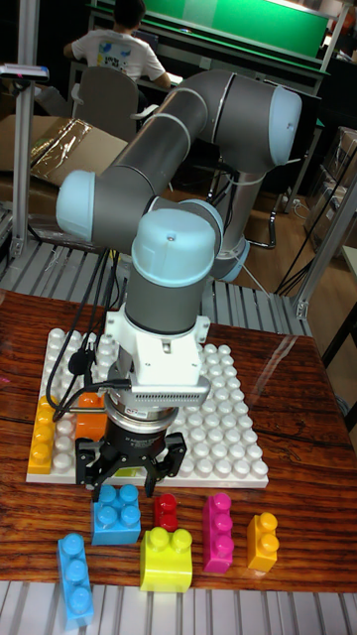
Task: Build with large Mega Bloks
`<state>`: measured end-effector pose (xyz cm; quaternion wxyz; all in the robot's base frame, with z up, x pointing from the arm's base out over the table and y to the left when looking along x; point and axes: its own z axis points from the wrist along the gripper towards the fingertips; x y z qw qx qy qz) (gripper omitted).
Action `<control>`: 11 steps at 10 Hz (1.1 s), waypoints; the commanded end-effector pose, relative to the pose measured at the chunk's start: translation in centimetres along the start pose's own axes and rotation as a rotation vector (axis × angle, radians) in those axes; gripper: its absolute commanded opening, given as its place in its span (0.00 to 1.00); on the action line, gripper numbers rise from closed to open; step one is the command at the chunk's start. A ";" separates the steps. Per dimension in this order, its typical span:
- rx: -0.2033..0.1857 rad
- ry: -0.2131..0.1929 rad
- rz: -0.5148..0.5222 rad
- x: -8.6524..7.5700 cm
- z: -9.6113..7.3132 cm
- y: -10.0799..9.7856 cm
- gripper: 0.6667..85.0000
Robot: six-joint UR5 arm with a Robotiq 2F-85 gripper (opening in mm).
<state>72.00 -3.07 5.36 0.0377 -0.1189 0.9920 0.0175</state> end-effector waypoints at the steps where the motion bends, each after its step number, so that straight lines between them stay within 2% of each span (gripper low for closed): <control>1: -0.008 -0.004 -0.008 -0.5 0.6 -0.1 0.81; 11: -0.001 -0.029 -0.008 -1.5 2.5 -0.4 0.81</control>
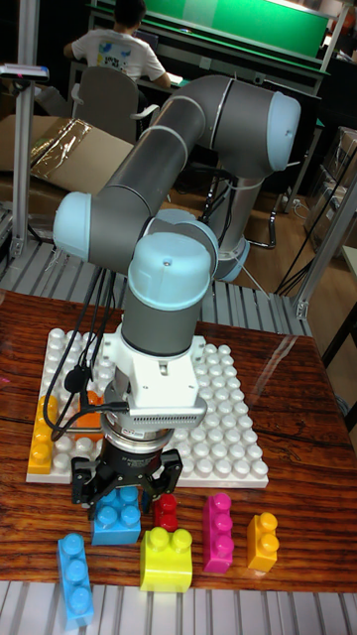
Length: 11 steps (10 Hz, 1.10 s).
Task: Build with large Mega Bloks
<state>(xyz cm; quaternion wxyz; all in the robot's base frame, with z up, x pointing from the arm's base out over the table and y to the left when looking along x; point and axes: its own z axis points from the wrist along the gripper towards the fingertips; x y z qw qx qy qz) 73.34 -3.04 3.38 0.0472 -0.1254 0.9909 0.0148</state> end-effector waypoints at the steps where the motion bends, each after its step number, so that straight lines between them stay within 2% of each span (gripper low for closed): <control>1: -0.007 -0.014 0.006 -0.5 0.6 -0.1 0.81; 7: 0.003 -0.016 0.007 -0.6 1.1 -0.5 0.78; 10: -0.003 0.004 0.053 -0.1 0.4 -0.1 0.57; 11: 0.006 0.011 0.064 -0.1 0.0 -0.3 0.49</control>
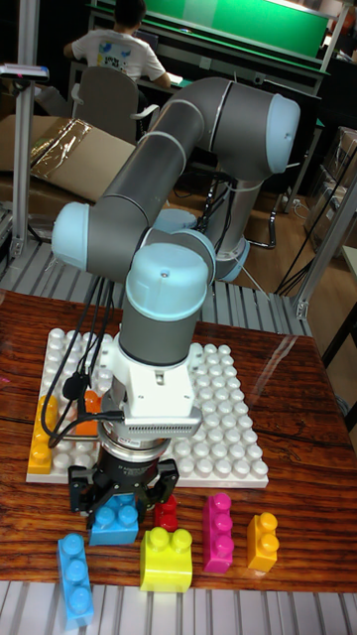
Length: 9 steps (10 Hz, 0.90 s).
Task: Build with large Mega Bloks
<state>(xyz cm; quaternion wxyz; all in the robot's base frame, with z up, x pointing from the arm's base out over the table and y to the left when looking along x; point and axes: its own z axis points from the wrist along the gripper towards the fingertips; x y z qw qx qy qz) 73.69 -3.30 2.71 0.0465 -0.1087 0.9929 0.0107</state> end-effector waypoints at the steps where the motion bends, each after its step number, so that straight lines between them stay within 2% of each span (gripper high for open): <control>1: -0.002 0.009 0.043 0.1 -0.9 0.0 0.43; 2: 0.014 0.014 0.063 0.0 -1.2 0.0 0.40; 3: 0.027 0.020 0.088 0.0 -1.9 0.2 0.24; 5: 0.044 0.044 0.109 0.0 -3.9 0.9 0.14; 9: 0.031 0.057 0.124 1.7 -7.8 2.1 0.09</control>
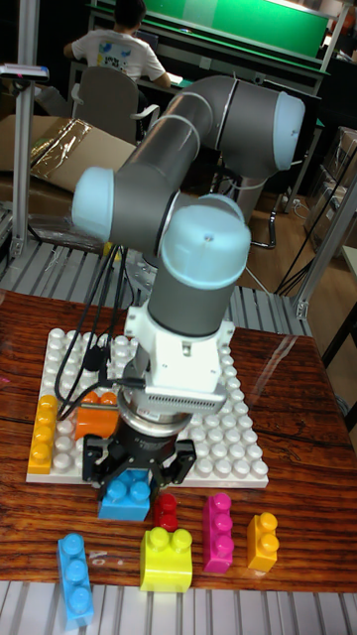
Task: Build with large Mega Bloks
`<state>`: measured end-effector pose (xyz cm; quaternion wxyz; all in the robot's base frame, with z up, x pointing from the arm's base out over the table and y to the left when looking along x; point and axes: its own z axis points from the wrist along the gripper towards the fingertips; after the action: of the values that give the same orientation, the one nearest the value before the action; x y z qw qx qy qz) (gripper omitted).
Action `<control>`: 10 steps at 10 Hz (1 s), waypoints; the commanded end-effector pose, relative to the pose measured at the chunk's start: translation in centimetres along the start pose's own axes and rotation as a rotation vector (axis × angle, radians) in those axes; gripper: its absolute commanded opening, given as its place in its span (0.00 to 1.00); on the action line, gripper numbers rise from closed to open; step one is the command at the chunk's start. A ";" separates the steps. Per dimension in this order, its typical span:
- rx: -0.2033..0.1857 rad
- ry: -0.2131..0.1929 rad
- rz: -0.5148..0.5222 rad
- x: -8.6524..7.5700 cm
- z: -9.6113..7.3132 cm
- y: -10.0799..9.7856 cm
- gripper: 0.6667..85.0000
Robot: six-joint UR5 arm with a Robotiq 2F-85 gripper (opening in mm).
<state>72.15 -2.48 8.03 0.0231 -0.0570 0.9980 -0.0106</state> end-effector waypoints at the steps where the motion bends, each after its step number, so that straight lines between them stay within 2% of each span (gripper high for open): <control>1: -0.008 0.006 0.039 2.0 -3.1 1.4 0.07; 3: -0.010 -0.005 0.065 3.4 -3.5 2.8 0.06; 6: -0.057 -0.021 0.088 4.9 -3.7 5.5 0.12; 10: -0.066 -0.045 0.123 6.2 -2.7 7.3 0.11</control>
<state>66.24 2.64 10.74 0.0363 -0.0119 0.9992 0.0137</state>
